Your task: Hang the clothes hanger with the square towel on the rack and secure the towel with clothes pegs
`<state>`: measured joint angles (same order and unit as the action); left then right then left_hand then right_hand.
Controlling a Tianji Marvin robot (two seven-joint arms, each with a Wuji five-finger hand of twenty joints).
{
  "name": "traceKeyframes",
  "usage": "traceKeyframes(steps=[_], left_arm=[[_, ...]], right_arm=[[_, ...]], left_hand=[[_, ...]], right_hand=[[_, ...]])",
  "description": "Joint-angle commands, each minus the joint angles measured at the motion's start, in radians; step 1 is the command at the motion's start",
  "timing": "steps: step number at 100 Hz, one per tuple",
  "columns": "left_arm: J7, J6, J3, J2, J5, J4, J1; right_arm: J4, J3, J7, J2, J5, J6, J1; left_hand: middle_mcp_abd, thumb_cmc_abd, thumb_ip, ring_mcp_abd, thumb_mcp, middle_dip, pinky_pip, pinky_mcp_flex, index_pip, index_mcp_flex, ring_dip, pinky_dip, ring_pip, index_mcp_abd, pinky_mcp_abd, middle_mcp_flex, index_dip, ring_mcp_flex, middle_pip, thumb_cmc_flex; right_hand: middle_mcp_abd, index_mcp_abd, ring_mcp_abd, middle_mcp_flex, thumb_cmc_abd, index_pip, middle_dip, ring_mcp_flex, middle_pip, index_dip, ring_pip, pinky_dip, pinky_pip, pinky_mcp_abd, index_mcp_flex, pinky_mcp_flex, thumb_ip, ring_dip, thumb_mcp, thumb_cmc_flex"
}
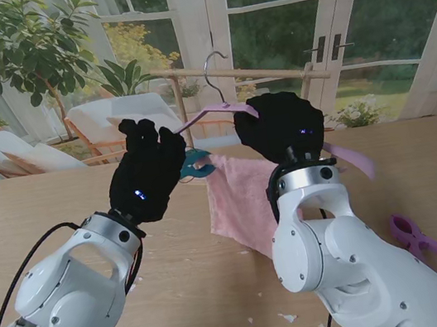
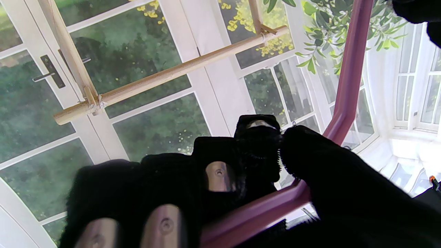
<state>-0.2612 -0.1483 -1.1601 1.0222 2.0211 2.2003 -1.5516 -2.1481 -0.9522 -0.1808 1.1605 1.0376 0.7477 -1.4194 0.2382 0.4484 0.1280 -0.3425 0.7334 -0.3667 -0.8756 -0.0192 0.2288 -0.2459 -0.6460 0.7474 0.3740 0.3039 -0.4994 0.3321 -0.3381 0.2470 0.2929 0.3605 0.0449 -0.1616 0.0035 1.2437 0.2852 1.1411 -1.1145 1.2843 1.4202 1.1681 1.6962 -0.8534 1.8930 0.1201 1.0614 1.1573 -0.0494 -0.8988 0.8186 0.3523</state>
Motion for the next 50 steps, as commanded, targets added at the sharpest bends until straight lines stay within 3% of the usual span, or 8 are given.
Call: traceKeyframes(steps=[1, 20, 50], left_arm=[[-0.023, 0.003, -0.017, 0.006, -0.024, 0.016, -0.012], [-0.041, -0.005, -0.096, 0.013, -0.127, 0.048, -0.05], [-0.067, -0.004, -0.241, 0.025, -0.457, 0.132, -0.132]], right_arm=[[-0.015, -0.006, 0.013, 0.005, 0.002, 0.003, -0.007], [-0.018, -0.021, 0.02, 0.003, 0.002, 0.006, -0.014], [-0.018, -0.037, 0.027, 0.001, -0.001, 0.006, -0.02]], left_hand=[[0.027, 0.0, 0.031, -0.002, 0.003, 0.019, 0.049, -0.018, -0.026, 0.019, 0.014, -0.021, -0.025, 0.072, -0.031, -0.029, 0.006, -0.029, -0.018, -0.05], [0.033, -0.015, 0.034, 0.001, -0.007, 0.026, 0.08, -0.03, -0.04, 0.012, 0.022, -0.034, -0.041, 0.067, -0.007, -0.03, 0.006, -0.037, -0.024, -0.064], [0.034, -0.039, 0.02, -0.005, -0.032, 0.03, 0.111, -0.042, -0.046, -0.035, 0.02, -0.038, -0.051, 0.047, -0.003, 0.004, -0.002, -0.035, -0.025, -0.002]], right_hand=[[-0.012, -0.01, -0.001, 0.034, -0.071, 0.01, -0.02, 0.027, 0.041, 0.018, 0.1, -0.031, 0.201, -0.18, 0.025, 0.08, 0.033, -0.017, -0.02, -0.023], [-0.012, -0.01, 0.0, 0.034, -0.071, 0.01, -0.02, 0.027, 0.041, 0.018, 0.1, -0.031, 0.201, -0.18, 0.025, 0.08, 0.033, -0.017, -0.021, -0.024], [-0.012, -0.01, 0.0, 0.034, -0.071, 0.01, -0.02, 0.027, 0.041, 0.018, 0.099, -0.031, 0.201, -0.18, 0.025, 0.08, 0.033, -0.017, -0.022, -0.023]])
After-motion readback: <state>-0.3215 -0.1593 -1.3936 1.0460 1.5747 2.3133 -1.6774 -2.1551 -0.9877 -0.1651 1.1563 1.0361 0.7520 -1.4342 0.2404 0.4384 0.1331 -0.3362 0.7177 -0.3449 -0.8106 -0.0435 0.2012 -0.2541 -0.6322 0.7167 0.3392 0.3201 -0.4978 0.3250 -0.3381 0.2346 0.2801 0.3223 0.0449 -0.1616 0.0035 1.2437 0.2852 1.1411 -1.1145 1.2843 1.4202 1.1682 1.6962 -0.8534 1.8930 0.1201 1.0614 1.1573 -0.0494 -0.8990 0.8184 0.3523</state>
